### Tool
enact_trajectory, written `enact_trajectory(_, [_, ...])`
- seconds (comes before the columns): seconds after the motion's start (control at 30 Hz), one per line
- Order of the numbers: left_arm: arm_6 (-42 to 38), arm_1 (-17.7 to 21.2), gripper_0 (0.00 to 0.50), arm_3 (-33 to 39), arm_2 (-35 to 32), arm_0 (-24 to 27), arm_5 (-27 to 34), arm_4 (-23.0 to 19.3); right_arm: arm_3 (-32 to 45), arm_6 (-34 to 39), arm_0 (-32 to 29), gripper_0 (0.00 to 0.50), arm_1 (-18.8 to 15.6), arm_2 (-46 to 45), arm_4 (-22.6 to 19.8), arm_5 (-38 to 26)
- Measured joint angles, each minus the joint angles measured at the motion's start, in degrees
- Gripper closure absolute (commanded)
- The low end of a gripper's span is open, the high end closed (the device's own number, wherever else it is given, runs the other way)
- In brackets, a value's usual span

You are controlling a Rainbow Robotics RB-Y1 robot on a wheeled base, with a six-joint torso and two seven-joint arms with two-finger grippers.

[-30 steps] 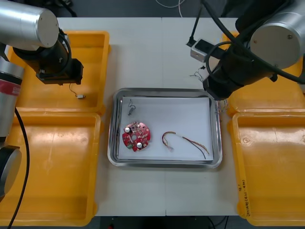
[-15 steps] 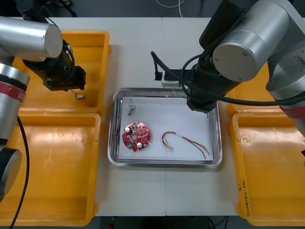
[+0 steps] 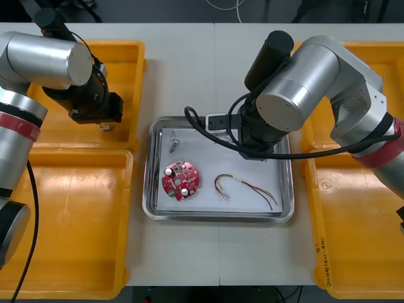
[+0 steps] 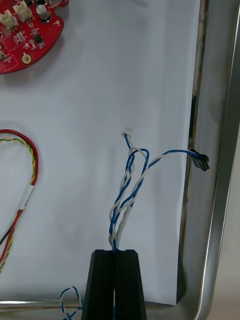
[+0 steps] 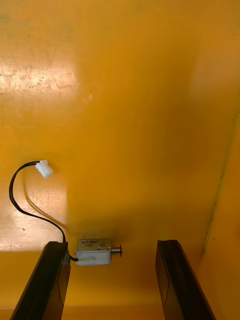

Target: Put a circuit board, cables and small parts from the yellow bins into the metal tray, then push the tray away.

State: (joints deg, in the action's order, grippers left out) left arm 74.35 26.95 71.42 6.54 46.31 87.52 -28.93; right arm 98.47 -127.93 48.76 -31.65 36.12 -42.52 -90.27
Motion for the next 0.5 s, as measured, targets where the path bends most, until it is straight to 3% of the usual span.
enact_trajectory(0.5, [0.00, 0.08, 0.000, 0.16, 0.00, -3.52, -3.83, 0.00, -6.54, -2.14, 0.00, 0.500, 0.00, 4.80, 0.84, 7.33])
